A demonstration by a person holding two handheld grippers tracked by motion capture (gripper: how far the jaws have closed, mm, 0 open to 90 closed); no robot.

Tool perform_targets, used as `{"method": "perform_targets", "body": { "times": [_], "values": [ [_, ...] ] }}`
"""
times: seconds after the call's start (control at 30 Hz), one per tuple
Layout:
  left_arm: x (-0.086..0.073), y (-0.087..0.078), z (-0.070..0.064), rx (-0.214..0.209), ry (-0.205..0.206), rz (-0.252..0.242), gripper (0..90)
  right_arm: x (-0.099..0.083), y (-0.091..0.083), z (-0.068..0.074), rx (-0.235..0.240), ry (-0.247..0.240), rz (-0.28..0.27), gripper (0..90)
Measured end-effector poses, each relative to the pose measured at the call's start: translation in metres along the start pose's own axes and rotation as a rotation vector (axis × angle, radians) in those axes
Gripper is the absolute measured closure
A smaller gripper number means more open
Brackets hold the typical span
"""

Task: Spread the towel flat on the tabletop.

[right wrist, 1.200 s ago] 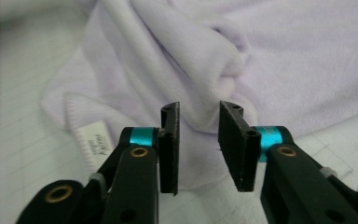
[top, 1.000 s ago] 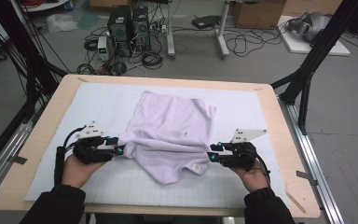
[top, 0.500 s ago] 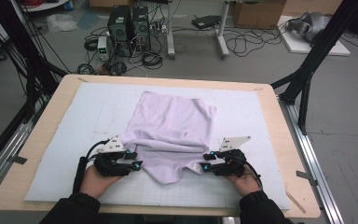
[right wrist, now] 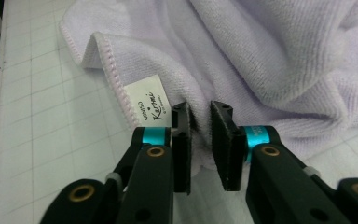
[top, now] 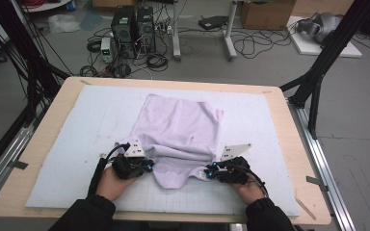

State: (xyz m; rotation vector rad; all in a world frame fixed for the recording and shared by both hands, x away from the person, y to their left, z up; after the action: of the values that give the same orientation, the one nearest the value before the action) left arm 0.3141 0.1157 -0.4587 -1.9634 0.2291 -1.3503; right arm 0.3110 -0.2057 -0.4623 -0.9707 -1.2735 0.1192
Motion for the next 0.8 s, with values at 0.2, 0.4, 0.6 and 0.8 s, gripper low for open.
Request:
{"method": "perform_targets", "body": {
  "times": [0.2,0.4,0.6,0.8],
  "values": [
    [0.001,-0.035,-0.011,-0.038,-0.004,-0.067,85.5,0.007,-0.021,0.006,0.066,0.032,-0.053,81.6],
    [-0.001,-0.077,-0.039,-0.073,0.051,-0.098,85.5,0.009,-0.040,0.032,0.123,0.009,-0.084,81.6],
    [-0.015,-0.100,-0.070,-0.123,0.107,-0.156,84.4,0.011,-0.064,0.071,0.224,-0.040,-0.118,79.7],
    [-0.020,-0.091,-0.059,-0.129,0.087,-0.162,64.7,0.022,-0.068,0.070,0.191,-0.059,-0.142,66.3]
  ]
}}
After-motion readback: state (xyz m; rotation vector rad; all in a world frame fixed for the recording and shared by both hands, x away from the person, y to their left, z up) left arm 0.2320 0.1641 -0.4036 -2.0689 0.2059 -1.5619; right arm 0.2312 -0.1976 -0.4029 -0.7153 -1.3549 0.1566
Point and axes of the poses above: each handheld gripper's, and its own axes: y roughly forward along the jaws, x roughly out of its top, z roughly to its left, the point moved 3 cm from there along y, roughly forward along the jaws, and after that the axes turned 11 degrees about -x, right-handed, at the moved point
